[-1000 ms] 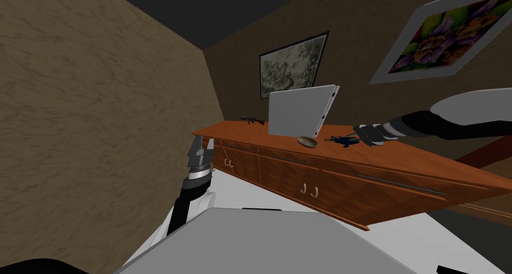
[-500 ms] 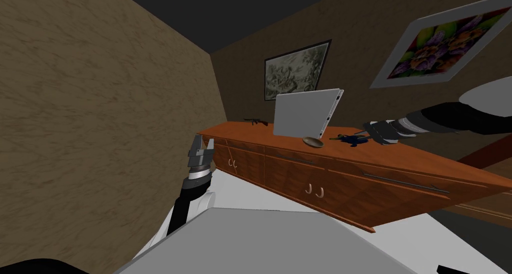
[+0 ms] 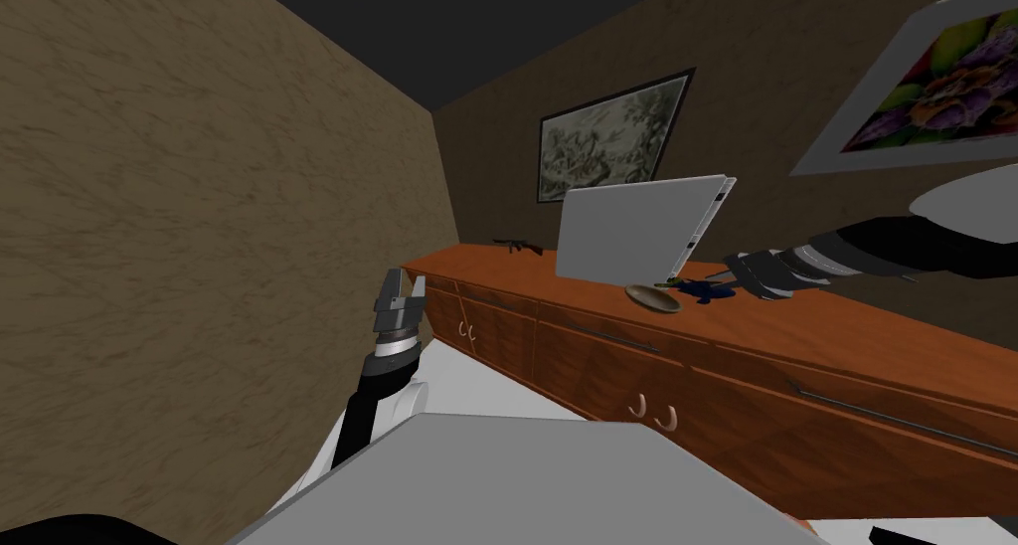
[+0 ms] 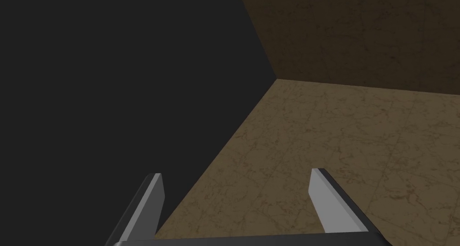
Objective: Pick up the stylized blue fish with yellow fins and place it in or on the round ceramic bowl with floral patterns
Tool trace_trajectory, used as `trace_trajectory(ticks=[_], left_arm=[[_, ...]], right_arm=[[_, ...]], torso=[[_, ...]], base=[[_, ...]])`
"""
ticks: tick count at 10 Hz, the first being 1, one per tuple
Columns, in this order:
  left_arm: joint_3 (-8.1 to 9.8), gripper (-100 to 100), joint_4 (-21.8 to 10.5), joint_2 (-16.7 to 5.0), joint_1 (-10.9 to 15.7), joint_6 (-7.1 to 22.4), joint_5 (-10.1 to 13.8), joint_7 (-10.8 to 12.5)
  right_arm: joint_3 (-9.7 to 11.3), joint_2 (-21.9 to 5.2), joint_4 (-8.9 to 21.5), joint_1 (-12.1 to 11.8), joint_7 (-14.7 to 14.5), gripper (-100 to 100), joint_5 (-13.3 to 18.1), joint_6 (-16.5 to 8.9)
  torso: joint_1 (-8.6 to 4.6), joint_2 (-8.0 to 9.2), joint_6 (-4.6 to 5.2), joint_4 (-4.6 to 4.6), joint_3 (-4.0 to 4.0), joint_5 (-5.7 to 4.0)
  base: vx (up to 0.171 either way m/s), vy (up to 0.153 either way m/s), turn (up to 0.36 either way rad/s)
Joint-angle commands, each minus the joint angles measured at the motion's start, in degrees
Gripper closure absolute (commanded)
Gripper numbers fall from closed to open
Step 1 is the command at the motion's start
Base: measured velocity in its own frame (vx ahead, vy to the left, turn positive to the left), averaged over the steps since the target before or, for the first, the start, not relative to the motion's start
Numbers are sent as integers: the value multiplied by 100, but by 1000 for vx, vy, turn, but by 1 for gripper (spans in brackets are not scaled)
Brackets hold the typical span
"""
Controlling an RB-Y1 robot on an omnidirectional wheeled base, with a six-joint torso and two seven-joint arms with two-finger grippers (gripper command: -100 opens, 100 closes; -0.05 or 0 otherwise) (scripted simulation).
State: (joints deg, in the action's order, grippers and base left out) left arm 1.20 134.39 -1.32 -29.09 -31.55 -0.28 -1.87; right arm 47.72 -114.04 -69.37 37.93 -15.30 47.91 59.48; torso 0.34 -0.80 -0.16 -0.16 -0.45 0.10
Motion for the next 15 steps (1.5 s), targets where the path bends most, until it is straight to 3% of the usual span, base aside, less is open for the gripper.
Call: trace_trajectory(ticks=[1, 3, 5, 6, 10, 11, 12, 15], left_arm=[[0, 0, 0, 0, 0, 0, 0, 0], [0, 0, 0, 0, 0, 0, 0, 0], [0, 0, 0, 0, 0, 0, 0, 0], [0, 0, 0, 0, 0, 0, 0, 0], [0, 0, 0, 0, 1, 0, 0, 0], [0, 0, 0, 0, 1, 0, 0, 0], [0, 0, 0, 0, 1, 0, 0, 0], [0, 0, -1, 0, 2, 1, 0, 0]], right_arm=[[107, 61, 36, 13, 170, 100, -68, 104], [288, 166, 108, 49, 451, 100, -186, 307], [329, 139, 88, 28, 394, 100, -248, 274], [331, 146, 82, 31, 420, -100, -249, 281], [330, 148, 82, 31, 418, -100, -250, 279], [330, 148, 82, 31, 418, 0, -250, 279], [325, -37, 79, 121, 540, -100, -276, 439], [319, -285, 76, 242, 703, -100, -311, 652]], torso=[[0, 0, 0, 0, 0, 0], [1, -9, -3, -2, -5, 1], [-8, 1, 4, 0, 0, 1], [-8, 32, 10, 9, 18, 2], [-5, 75, 14, 22, 46, 3], [-5, 77, 14, 22, 47, 3], [-5, 77, 14, 22, 47, 3], [-25, 94, 14, 27, 57, -1]], base=[[153, 20, 105], [178, 14, 164], [95, -11, 45], [14, -1, 5], [2, 0, 0], [0, 0, 0], [-18, -23, 157], [-39, -52, 121]])
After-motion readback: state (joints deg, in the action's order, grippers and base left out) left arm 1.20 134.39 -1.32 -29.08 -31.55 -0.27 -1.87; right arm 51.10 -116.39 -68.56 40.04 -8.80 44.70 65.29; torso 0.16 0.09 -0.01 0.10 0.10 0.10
